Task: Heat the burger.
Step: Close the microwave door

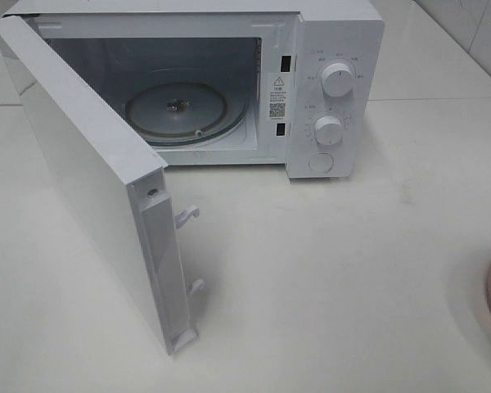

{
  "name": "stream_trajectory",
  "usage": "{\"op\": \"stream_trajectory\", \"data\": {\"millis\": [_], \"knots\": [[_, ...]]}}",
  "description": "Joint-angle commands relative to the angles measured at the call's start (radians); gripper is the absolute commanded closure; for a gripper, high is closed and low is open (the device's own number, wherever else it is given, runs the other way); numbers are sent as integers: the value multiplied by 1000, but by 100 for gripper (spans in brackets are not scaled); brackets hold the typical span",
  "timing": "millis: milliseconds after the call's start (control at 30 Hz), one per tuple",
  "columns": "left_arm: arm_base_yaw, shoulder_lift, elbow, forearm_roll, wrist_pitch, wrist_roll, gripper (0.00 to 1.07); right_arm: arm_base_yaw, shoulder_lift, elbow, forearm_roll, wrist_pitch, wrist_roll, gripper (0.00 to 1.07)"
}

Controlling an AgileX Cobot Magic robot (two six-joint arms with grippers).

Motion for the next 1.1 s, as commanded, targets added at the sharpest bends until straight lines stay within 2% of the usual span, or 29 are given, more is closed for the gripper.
{"op": "stream_trajectory", "data": {"millis": [33, 100, 400, 667, 1100], "knots": [[4, -17, 2, -4, -13, -1, 5, -70, -71, 19, 23, 6, -52, 31], [4, -17, 2, -4, -13, -1, 5, -132, -178, 35, 40, 20, -76, 31], [4, -17, 2, -4, -13, -1, 5, -263, -427, 50, 104, 44, -89, 31], [4, -17, 2, -4, -13, -1, 5, -275, -547, 53, 104, 44, -93, 31], [4, -14, 2, -3, -13, -1, 5, -275, -546, 53, 105, 44, -95, 31]]}}
